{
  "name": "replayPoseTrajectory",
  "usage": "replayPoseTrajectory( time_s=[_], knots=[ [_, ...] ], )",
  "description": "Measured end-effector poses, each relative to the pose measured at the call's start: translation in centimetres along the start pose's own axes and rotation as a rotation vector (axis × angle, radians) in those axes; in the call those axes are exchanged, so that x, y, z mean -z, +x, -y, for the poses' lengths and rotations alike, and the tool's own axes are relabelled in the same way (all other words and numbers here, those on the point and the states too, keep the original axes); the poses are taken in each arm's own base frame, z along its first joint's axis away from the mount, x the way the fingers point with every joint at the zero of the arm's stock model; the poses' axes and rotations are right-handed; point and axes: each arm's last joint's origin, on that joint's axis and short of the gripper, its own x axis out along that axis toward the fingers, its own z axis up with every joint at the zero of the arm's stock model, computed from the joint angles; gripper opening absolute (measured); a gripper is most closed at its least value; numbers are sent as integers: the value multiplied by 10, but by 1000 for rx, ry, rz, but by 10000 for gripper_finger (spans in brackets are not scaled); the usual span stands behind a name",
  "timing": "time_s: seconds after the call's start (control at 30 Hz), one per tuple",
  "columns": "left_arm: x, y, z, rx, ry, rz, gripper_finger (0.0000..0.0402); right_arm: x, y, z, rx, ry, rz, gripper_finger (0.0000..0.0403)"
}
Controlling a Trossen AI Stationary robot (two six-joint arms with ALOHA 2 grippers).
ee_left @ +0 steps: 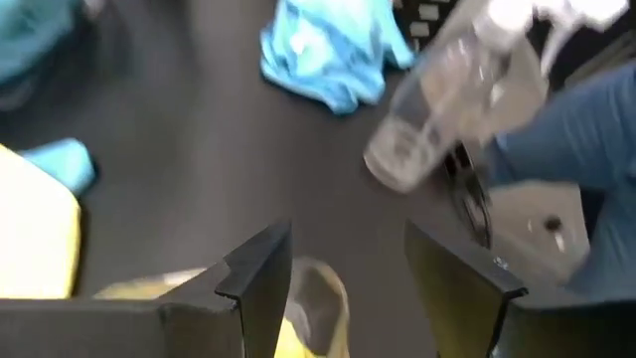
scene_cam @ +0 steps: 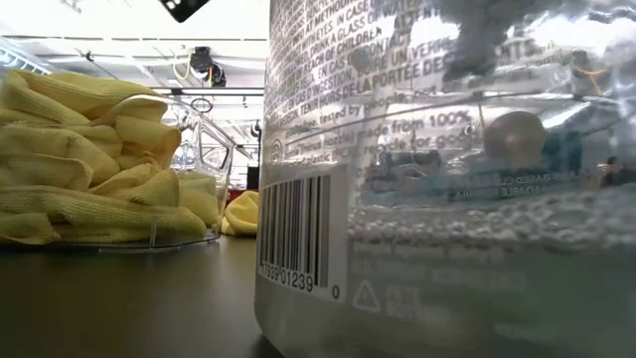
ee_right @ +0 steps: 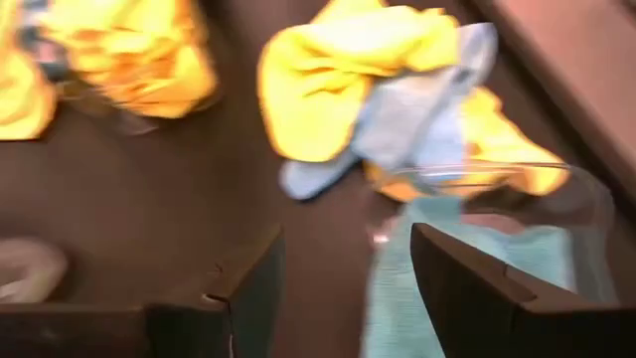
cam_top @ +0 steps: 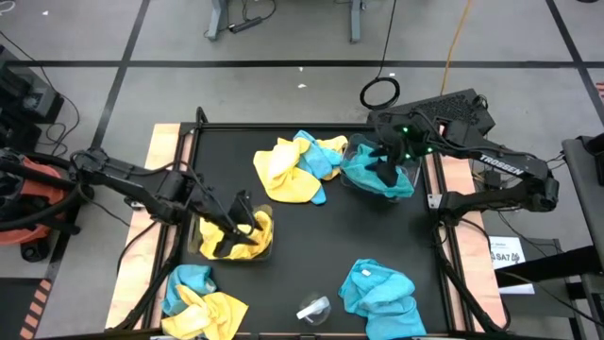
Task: Sort microfiber towel by color & place in baskets
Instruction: Put the yellow microfiber towel into the bottom transparent bin
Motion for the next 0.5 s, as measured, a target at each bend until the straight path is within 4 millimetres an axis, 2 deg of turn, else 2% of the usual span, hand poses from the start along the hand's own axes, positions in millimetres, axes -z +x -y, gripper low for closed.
replayPoseTrajectory(
  time_s=[0.2, 0.5],
  knots=[
    [11, 1, 12, 26, 16, -97, 203, -1, 1, -8, -105, -27, 4, 212],
    [16, 2, 30, 82, 46, -118, 203, -5, 4, -30, -188, -124, 56, 212]
  ],
)
